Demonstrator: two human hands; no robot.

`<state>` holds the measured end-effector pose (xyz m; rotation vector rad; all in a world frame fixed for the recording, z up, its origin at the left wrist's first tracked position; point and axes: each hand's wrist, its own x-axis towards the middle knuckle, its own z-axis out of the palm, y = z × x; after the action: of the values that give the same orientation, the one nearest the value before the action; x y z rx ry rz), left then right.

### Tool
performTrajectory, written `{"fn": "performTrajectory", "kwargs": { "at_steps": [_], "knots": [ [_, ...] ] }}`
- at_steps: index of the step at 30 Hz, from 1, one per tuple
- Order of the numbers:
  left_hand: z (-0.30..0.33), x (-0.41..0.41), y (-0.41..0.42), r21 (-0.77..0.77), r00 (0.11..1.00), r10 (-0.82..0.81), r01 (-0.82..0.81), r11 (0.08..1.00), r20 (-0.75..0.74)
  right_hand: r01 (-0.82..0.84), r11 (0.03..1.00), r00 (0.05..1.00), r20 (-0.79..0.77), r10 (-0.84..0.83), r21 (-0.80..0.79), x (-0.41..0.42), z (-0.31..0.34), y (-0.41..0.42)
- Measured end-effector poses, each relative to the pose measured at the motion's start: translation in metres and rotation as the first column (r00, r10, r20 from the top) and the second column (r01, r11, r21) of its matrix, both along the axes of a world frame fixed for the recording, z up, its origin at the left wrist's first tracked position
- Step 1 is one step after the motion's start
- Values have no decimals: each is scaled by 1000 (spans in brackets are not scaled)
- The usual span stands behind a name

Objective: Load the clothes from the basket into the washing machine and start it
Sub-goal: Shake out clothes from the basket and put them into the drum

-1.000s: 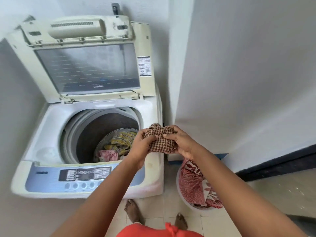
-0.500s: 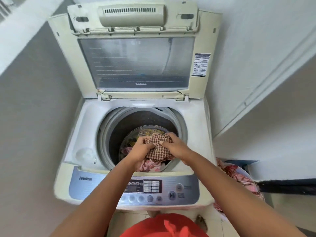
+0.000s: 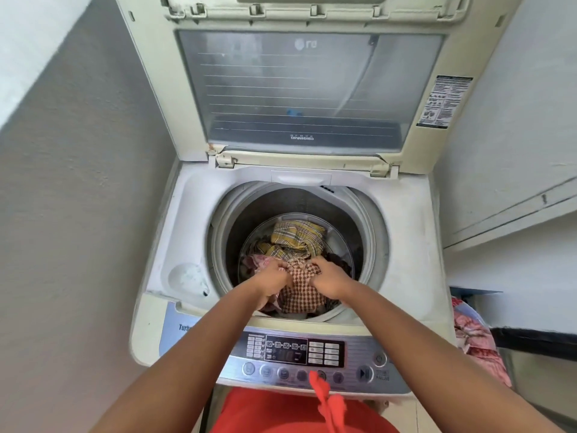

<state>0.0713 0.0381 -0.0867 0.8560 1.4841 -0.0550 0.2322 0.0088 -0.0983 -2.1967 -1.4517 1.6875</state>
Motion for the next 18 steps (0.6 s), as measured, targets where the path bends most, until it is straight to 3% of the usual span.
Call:
{"fn": "performTrajectory", "kwargs": {
  "at_steps": [7, 12, 15, 18],
  "knots": [
    [-4, 4, 0, 18, 999, 38, -38, 999, -7, 92, 993, 995, 39, -90, -67, 16, -9, 1],
    [4, 8, 1, 96, 992, 129, -130, 987, 14, 171, 985, 983, -63, -172, -19, 22, -1, -3],
    [12, 17, -1, 144, 987, 153, -159, 977, 49, 118, 984, 992, -57, -111, 137, 28, 13, -14],
    [29, 32, -11, 177, 989, 108, -125, 976, 103, -64, 878, 990, 139, -3, 474, 43, 31, -33]
  ]
}}
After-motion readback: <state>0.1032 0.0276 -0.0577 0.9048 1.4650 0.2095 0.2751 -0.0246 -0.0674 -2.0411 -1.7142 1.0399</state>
